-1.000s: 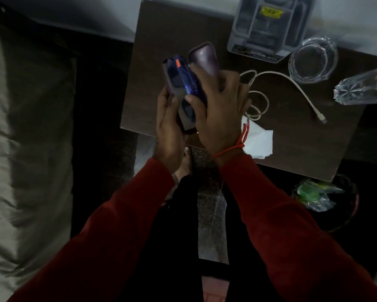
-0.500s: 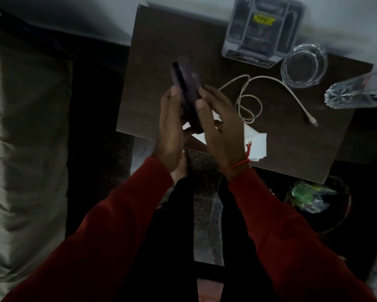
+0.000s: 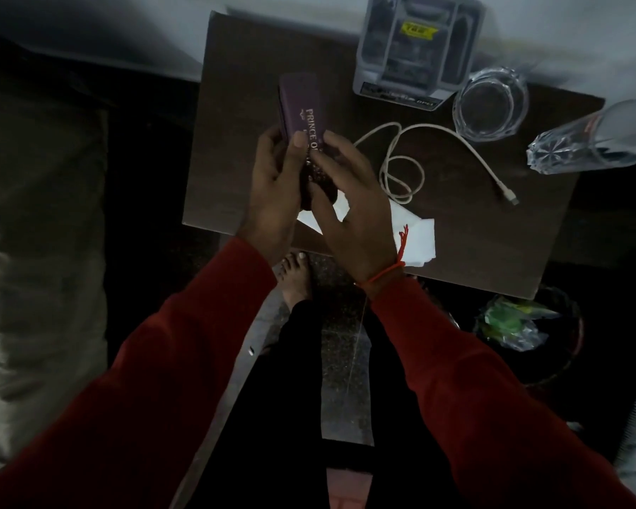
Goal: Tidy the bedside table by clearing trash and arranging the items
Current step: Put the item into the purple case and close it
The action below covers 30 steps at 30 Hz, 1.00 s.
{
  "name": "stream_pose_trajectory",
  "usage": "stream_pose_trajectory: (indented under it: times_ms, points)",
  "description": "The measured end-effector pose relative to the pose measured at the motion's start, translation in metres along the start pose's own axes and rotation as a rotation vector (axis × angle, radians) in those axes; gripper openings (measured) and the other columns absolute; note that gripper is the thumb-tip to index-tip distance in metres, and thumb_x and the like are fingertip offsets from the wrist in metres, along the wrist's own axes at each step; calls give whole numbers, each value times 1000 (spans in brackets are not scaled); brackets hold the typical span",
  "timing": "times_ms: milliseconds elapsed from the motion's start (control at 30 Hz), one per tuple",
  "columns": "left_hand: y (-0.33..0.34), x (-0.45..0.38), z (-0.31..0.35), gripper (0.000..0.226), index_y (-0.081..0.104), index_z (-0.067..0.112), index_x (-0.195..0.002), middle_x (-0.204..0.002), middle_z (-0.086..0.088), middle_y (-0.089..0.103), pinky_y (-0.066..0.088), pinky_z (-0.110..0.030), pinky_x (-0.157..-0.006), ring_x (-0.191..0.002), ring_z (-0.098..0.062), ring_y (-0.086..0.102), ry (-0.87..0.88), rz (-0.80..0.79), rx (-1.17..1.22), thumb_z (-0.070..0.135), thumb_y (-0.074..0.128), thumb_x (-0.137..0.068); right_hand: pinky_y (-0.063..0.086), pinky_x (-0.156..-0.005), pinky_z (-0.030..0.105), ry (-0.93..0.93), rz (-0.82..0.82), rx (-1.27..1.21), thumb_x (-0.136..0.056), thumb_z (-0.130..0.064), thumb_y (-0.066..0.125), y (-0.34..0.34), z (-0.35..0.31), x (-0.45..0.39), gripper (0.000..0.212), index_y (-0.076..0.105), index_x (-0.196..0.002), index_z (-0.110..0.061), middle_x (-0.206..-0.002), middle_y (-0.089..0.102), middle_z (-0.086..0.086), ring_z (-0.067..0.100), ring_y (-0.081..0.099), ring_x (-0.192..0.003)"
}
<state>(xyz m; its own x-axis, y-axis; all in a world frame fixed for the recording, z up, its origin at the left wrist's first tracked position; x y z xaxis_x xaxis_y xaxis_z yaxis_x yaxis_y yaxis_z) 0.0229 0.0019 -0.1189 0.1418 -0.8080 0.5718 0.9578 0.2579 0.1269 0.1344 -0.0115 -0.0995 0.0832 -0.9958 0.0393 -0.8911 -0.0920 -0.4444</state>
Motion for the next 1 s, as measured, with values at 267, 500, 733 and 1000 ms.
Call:
stream_pose_trajectory:
  times_ms: [267, 500, 733, 1000]
  points:
    - [16, 14, -12, 49, 43, 9, -147, -142, -26, 57, 61, -37, -84, -117, -31, 68, -106, -65, 172, 40, 32, -111, 51, -93, 47, 67, 101, -8, -82, -14, 76, -13, 4, 3, 60, 51, -135, -2, -133, 51, 16, 26, 52, -121]
    - [10, 10, -28, 51, 43, 6, -147, -143, -29, 55, 50, -61, -106, -130, -45, 58, -111, -35, 170, 38, 24, -112, 54, -95, 40, 214, 123, -188, -87, -6, 62, -23, 0, 9, 54, 47, -138, -7, -133, 58, 7, 15, 60, -117]
    - [10, 10, -26, 50, 51, 15, -144, -139, -19, 63, 56, -59, -99, -126, -40, 63, -146, -36, 120, 46, 42, -106, 55, -96, 37, 278, 187, -282, -96, -9, 47, -26, 2, 7, 43, 47, -139, -3, -132, 60, 10, 15, 61, -118]
    - [4, 7, -26, 43, 56, 8, -131, -127, -18, 68, 60, -54, -94, -113, -33, 70, -115, 139, -12, 21, 70, -93, 55, -94, 32, 323, 192, -398, -96, -7, 47, -23, 14, 10, 40, 48, -136, -2, -129, 61, 15, 22, 62, -116]
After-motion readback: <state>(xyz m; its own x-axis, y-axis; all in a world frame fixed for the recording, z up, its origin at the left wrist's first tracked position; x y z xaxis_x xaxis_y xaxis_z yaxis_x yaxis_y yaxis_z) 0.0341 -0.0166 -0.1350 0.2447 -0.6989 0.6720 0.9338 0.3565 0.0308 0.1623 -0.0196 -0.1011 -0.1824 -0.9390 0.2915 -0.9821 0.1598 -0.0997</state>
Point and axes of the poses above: each hand's wrist, its own x-axis away from the middle knuckle, its own y-axis out of the palm, z = x × y, the point moved 5 cm from there along -x, towards the middle knuckle
